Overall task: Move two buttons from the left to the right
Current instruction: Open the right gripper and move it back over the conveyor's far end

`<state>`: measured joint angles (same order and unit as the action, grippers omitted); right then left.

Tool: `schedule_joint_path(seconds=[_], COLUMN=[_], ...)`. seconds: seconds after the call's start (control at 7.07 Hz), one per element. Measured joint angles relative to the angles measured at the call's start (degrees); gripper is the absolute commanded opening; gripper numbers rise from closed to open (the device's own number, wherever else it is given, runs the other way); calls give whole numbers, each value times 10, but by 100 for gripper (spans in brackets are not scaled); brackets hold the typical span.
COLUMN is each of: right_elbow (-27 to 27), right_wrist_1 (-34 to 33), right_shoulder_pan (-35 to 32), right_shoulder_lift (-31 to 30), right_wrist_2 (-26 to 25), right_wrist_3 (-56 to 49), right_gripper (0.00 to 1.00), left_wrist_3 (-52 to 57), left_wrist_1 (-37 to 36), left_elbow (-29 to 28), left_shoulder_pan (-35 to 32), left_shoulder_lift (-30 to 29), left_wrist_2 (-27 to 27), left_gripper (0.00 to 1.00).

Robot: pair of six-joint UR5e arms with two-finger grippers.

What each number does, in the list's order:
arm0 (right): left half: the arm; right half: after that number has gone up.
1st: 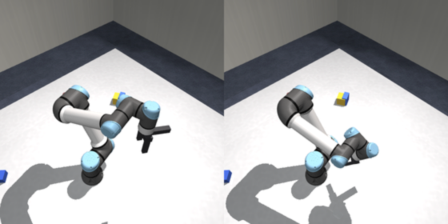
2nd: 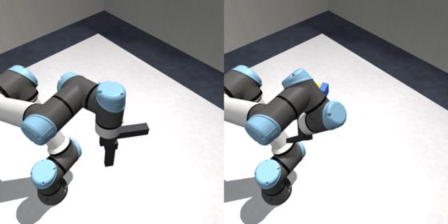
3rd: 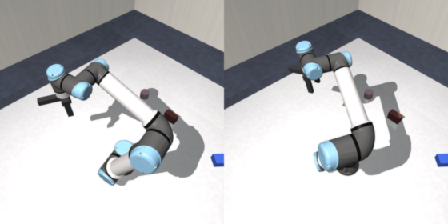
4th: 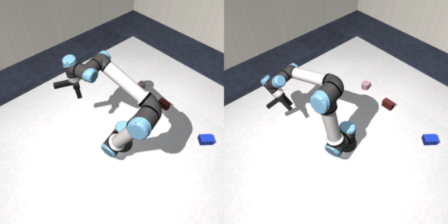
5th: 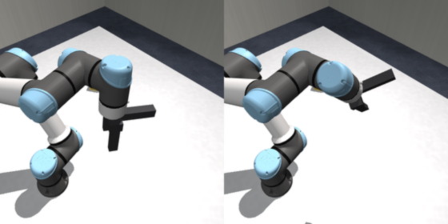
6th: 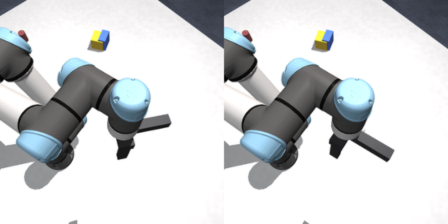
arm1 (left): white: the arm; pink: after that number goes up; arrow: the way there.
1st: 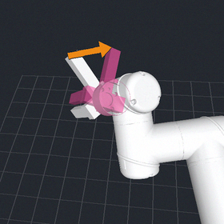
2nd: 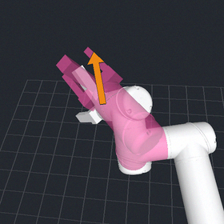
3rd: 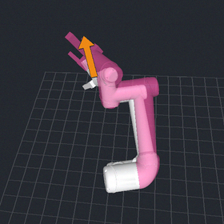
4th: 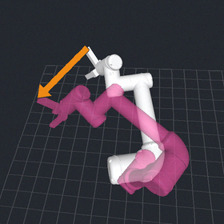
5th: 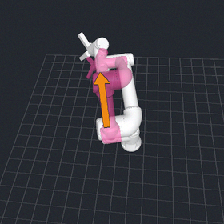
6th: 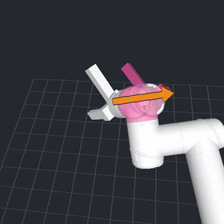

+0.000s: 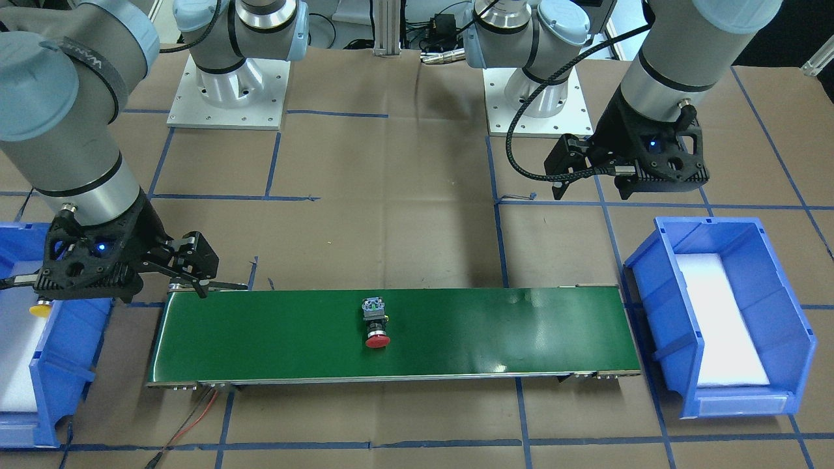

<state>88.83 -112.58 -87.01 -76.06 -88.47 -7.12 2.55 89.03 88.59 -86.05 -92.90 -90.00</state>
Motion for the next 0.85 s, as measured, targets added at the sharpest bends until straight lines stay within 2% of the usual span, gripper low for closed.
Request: schedule_joint_path(seconds=[0.85], right_elbow=[1], right_wrist_1=[1], right_shoulder_pan=[-1], right_shoulder_lift=[8], right_wrist_2=[1], right_wrist_3=[-1], right_gripper=[100], left_wrist_3=[0], left_wrist_1=[0], left_elbow=[0], left_shoulder_pan=[0], left_shoulder_lift=[0], left_wrist_2=[0], left_gripper=[99])
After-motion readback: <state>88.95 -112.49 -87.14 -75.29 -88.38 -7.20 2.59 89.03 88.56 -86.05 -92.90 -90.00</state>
